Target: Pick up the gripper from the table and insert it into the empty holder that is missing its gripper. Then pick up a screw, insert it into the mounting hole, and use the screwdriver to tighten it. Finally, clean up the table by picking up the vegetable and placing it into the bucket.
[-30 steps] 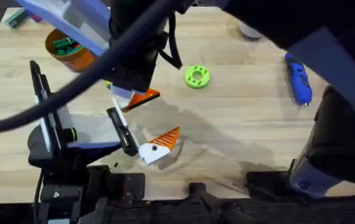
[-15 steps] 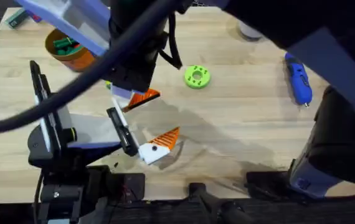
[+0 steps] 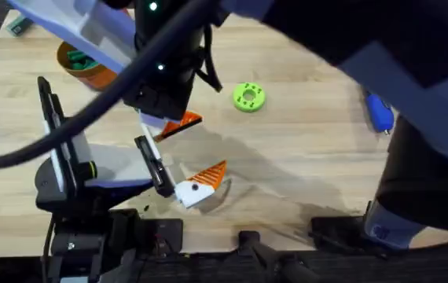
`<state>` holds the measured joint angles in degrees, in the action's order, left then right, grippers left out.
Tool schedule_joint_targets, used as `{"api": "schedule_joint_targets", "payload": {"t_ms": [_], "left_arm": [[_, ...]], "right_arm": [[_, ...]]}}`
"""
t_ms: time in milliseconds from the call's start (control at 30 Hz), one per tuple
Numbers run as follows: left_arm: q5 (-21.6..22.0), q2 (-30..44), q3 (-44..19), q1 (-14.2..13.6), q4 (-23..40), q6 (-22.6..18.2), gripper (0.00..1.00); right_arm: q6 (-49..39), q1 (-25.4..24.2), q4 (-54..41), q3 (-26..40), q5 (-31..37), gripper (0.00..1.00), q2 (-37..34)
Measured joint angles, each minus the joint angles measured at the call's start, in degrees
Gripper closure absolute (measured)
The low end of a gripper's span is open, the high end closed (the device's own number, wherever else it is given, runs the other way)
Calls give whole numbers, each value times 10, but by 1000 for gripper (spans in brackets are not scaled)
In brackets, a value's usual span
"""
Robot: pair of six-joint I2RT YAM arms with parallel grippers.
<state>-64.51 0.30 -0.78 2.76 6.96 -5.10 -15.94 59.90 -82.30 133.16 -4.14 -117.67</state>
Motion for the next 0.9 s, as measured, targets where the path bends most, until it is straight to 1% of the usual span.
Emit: {"api": "schedule_joint_targets", "payload": {"t_ms": [167,900], "left_arm": [[0,0,0,0,0,0,15],[0,0,0,0,0,0,16]], "right_arm": [[0,0,0,0,0,996,-11],[0,0,0,0,0,996,-11]]}}
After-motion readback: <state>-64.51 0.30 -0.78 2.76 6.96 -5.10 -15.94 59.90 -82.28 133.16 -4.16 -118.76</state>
